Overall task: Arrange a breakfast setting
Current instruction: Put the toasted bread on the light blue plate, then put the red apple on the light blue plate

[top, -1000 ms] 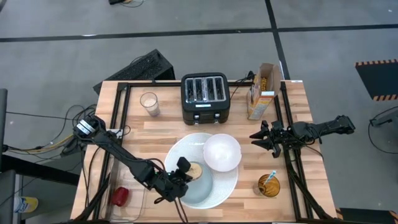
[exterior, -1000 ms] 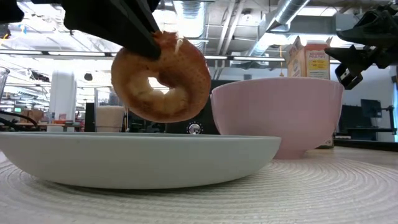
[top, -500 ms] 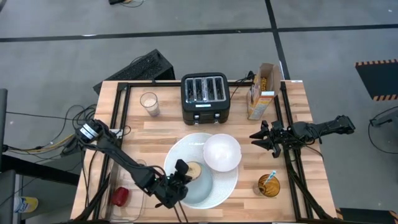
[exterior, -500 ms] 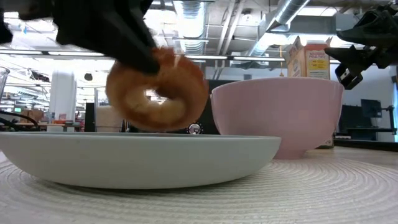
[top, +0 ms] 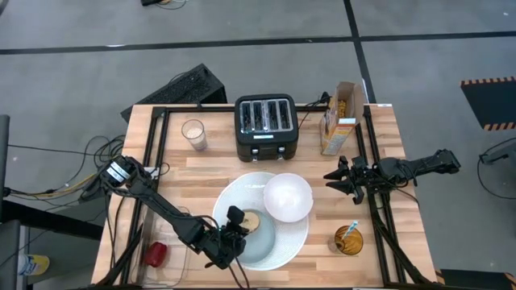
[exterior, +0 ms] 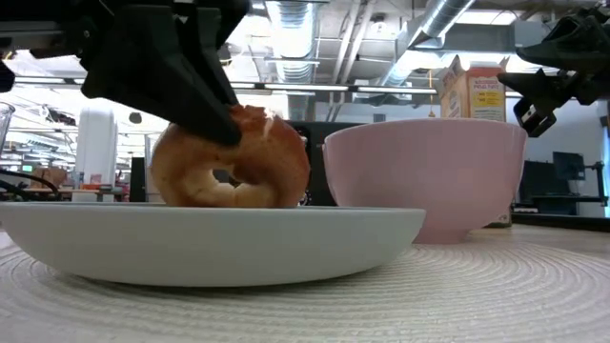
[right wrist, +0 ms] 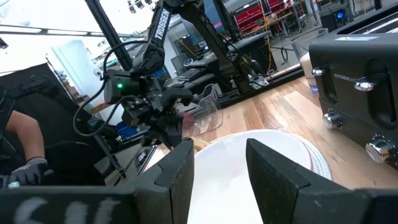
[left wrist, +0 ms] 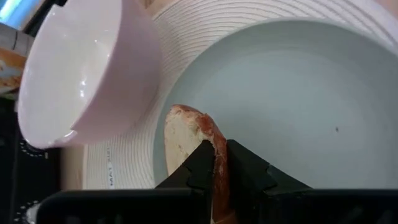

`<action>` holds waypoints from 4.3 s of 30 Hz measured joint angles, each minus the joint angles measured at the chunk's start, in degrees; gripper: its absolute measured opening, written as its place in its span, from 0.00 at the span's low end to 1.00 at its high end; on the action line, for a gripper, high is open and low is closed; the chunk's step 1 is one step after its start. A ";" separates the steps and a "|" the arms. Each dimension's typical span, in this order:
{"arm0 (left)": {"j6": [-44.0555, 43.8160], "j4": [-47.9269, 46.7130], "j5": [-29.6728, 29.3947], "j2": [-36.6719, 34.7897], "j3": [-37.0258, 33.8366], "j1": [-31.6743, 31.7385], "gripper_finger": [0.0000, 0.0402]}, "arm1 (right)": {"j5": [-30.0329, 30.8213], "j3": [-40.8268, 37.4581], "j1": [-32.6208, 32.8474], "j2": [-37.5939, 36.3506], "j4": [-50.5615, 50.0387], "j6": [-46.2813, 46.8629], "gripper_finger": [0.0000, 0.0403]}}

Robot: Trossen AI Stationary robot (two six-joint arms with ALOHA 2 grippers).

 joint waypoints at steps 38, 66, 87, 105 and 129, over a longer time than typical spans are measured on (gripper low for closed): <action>-24.01 -19.48 12.09 -0.20 9.46 0.83 0.41 | 0.00 0.02 0.00 0.01 0.00 -0.02 0.42; -61.70 -71.10 36.53 -0.74 31.69 -2.91 0.41 | 0.01 0.00 0.02 0.00 0.00 0.00 0.42; -64.20 -70.90 33.57 -9.04 28.73 -6.86 0.41 | 0.02 0.01 0.00 0.02 0.00 -0.01 0.42; -91.98 -61.12 44.44 -27.21 2.36 -16.70 0.41 | 0.02 0.02 0.01 0.02 0.00 -0.01 0.42; -111.86 -33.97 49.96 -26.90 -12.86 -23.05 0.74 | 0.01 0.00 0.01 0.02 0.00 -0.01 0.42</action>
